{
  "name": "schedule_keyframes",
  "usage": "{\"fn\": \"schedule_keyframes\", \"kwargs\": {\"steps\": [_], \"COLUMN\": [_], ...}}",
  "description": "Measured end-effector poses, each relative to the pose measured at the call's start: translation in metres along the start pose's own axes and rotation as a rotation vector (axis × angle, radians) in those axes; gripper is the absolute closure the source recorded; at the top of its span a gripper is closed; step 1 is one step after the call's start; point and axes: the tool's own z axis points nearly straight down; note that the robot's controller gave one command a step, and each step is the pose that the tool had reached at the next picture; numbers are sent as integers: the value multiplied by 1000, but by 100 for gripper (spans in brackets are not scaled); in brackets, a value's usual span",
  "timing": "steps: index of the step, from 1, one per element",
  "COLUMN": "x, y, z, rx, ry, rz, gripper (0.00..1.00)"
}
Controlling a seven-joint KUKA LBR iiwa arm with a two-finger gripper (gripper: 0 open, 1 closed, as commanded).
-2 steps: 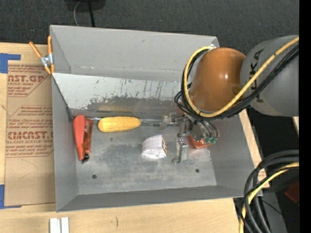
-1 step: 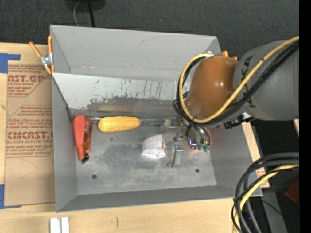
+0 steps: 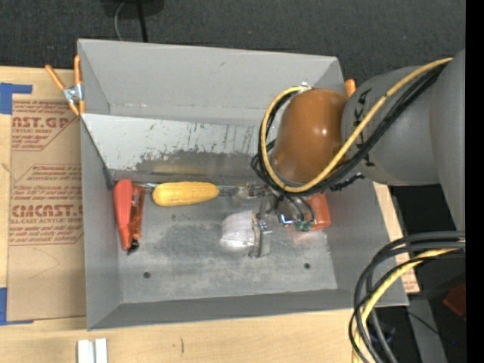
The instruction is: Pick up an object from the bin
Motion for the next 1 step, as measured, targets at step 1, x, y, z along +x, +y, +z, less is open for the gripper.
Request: {"fn": "schedule_keyframes", "kwargs": {"steps": [1], "x": [-21], "y": [8], "z": [52], "rx": [6], "ry": [3], "rz": [-195], "gripper": [100]}}
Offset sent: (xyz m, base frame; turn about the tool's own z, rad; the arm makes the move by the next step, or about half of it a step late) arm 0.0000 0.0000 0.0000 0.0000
